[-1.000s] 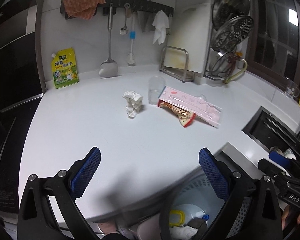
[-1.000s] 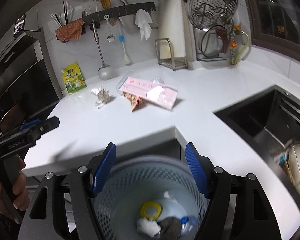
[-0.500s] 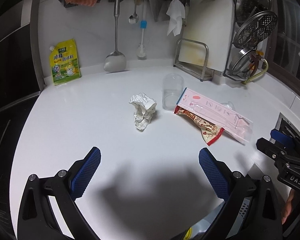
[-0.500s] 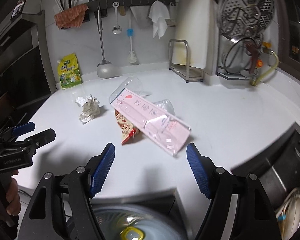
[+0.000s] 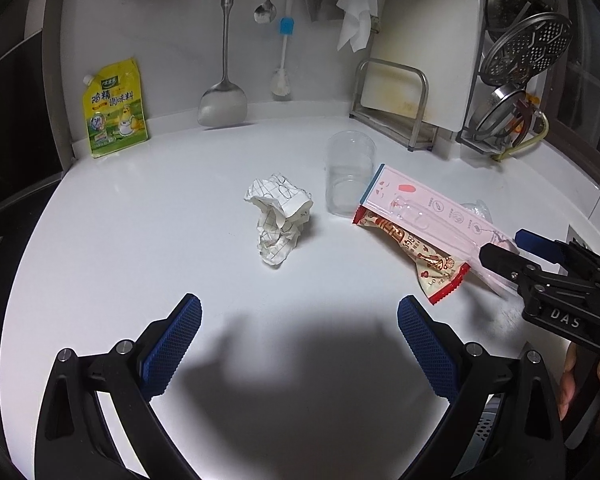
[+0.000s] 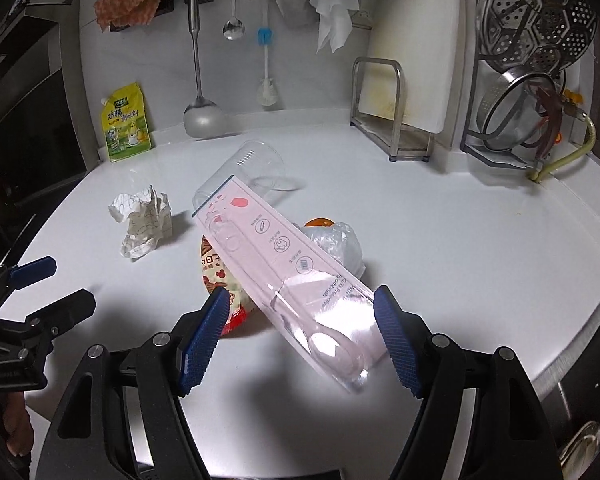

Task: Collect trash
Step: 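Reach the right tool to the pink toothbrush package and close on it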

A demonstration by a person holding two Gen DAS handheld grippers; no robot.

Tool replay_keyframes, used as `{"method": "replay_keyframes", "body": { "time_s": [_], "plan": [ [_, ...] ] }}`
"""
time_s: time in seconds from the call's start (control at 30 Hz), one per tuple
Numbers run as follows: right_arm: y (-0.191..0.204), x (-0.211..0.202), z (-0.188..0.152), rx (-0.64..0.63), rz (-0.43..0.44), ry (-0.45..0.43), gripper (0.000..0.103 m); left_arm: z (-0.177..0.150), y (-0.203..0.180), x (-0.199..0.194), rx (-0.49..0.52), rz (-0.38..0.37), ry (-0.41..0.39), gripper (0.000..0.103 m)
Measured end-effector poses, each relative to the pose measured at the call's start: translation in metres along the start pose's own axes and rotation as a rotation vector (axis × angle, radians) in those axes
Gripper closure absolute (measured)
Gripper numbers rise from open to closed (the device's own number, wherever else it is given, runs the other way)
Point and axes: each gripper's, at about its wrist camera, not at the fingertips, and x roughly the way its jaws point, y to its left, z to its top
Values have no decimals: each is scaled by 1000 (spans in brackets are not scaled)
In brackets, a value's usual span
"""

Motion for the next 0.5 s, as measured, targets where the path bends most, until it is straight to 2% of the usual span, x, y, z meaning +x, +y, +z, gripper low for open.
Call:
{"method": "replay_keyframes", "body": {
  "time_s": [0.37, 0.5],
  "plan": [
    [15, 26, 9, -96, -14, 54, 32, 0, 6, 6, -18, -5, 14, 6],
    [24, 29, 9, -161, -47, 57, 32, 1, 10, 6, -28, -7, 15, 6]
  ]
}}
